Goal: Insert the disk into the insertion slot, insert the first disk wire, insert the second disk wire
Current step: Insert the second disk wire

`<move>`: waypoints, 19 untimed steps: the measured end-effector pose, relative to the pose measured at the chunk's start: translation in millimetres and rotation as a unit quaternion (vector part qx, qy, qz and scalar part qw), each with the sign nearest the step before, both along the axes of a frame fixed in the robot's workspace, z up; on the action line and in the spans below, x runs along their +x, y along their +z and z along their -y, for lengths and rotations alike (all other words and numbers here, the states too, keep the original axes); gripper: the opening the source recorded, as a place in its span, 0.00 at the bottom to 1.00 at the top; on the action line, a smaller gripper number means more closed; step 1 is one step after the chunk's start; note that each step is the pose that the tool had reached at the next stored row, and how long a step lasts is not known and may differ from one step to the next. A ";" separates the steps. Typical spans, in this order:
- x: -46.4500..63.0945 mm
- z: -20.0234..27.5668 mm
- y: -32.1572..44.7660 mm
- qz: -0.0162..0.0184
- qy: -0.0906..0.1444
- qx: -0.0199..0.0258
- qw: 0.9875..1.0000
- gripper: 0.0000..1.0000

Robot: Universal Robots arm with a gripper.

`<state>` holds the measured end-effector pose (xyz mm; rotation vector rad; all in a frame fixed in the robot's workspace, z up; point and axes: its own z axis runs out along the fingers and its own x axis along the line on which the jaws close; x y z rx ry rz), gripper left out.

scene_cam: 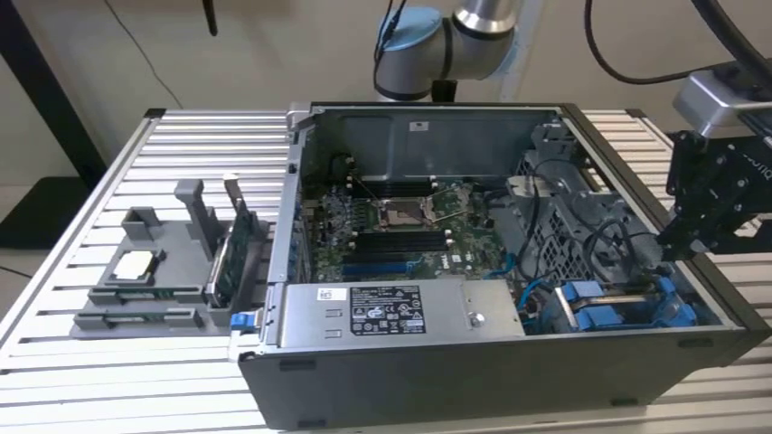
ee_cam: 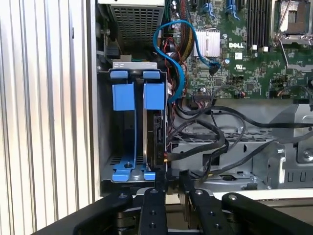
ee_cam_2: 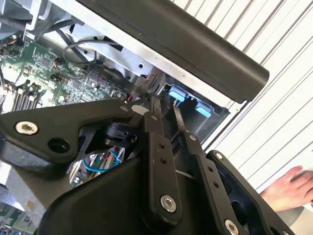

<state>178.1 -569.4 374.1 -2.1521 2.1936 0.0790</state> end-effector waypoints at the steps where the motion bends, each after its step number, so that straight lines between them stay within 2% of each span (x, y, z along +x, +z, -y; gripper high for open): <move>1: 0.0 0.0 -0.1 0.000 0.000 0.001 1.000 0.25; 2: 0.1 -0.1 -0.5 0.000 0.000 0.002 1.000 0.25; 3: 0.2 -0.1 -0.8 0.000 0.000 0.002 1.000 0.17; 12: 0.0 0.2 -1.3 0.000 0.000 0.003 1.000 0.16; 17: -5.3 0.2 1.8 0.000 -0.001 0.009 1.000 0.16; 19: -9.2 0.2 3.4 0.000 -0.002 0.013 1.000 0.16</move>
